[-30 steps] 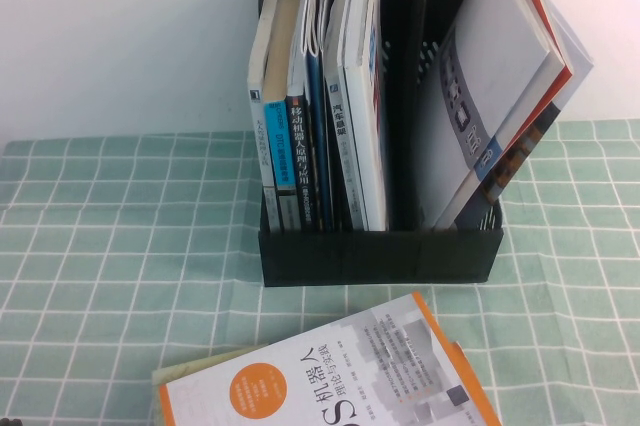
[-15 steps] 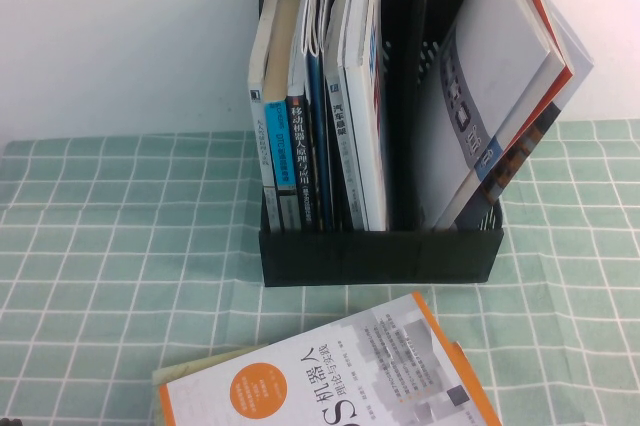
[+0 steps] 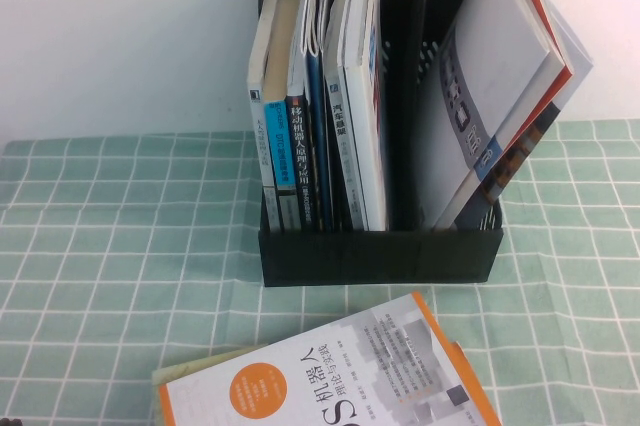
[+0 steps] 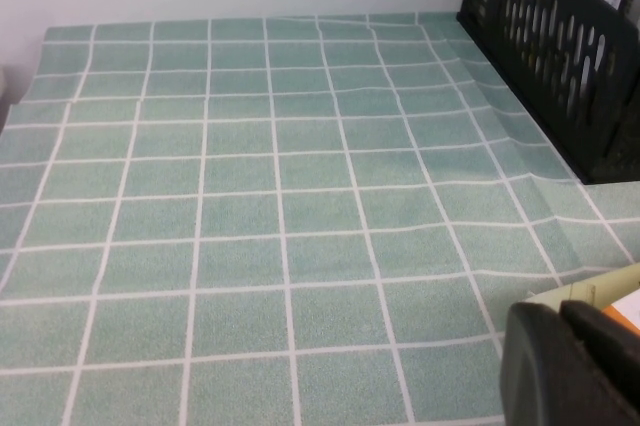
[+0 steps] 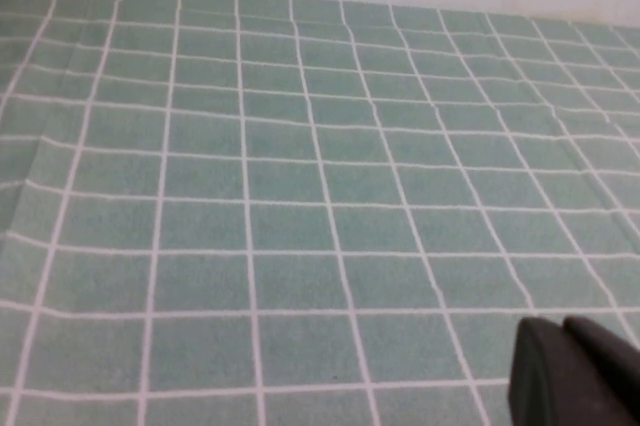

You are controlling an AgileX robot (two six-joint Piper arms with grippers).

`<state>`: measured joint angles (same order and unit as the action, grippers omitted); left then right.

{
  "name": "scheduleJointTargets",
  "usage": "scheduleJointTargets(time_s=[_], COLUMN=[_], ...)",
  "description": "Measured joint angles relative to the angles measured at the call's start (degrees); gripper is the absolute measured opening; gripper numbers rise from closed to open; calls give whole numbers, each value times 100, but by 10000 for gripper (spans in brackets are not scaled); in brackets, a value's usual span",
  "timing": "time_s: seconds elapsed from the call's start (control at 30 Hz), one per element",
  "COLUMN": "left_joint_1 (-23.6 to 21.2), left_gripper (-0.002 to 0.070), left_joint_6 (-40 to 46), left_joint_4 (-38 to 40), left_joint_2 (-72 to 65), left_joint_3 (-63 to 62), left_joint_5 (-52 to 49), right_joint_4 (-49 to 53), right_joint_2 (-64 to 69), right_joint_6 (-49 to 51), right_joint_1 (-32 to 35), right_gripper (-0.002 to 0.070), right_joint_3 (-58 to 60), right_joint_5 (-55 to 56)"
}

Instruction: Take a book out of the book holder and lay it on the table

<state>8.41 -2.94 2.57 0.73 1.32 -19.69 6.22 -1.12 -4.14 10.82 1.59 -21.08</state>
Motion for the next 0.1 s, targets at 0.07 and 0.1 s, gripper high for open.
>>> scheduleJointTargets(time_s=[0.07,0.1], left_joint_1=[0,0], left_gripper=[-2,-2], left_joint_6=[0,0], left_joint_4=[0,0], left_joint_2=[0,0], left_joint_3=[0,0], left_joint_5=[0,0], right_joint_4=[-74,-87], right_joint_2=[0,0], right_joint_6=[380,598], right_joint_1=[0,0], right_gripper=[-2,-2], right_joint_3=[0,0], right_joint_5=[0,0])
